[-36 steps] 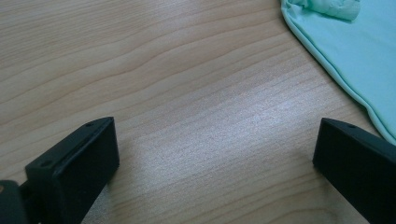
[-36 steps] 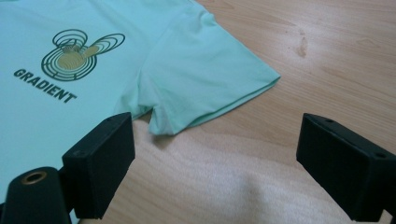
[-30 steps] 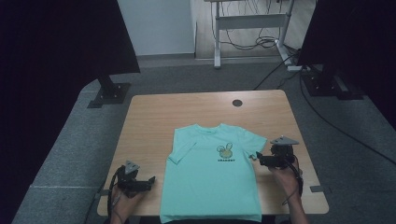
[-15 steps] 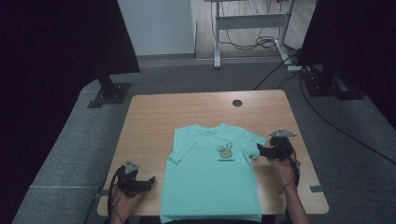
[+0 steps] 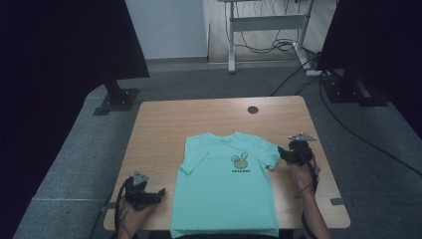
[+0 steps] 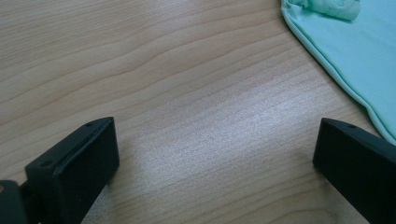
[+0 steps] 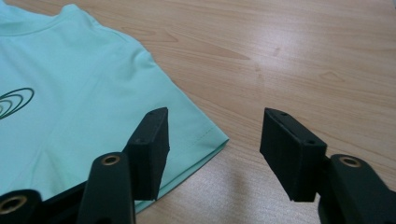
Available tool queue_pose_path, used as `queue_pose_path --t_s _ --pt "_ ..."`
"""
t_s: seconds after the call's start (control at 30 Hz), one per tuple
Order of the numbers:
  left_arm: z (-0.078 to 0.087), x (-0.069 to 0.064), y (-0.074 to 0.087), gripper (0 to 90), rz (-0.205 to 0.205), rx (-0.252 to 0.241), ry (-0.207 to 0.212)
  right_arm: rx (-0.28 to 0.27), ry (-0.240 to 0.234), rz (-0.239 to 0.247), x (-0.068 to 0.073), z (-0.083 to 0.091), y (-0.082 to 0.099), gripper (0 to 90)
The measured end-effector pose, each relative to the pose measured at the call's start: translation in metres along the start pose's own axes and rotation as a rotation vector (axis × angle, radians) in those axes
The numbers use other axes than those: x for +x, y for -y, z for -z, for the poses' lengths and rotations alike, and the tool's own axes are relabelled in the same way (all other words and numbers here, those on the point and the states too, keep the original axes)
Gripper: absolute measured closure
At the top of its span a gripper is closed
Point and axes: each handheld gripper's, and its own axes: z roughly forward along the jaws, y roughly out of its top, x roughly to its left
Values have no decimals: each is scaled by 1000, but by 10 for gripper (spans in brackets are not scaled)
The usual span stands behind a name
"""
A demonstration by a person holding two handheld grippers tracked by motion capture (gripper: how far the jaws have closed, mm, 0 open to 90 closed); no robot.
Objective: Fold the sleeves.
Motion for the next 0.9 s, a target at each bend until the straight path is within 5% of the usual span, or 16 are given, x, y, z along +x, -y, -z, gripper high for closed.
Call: queue_pose_path --t_s 0.5,0.9 --pt "0 0 0 6 0 0 0 26 4 -54 -4 -21 3 602" --pt "0 0 0 6 0 0 0 33 -6 -56 3 -26 6 874"
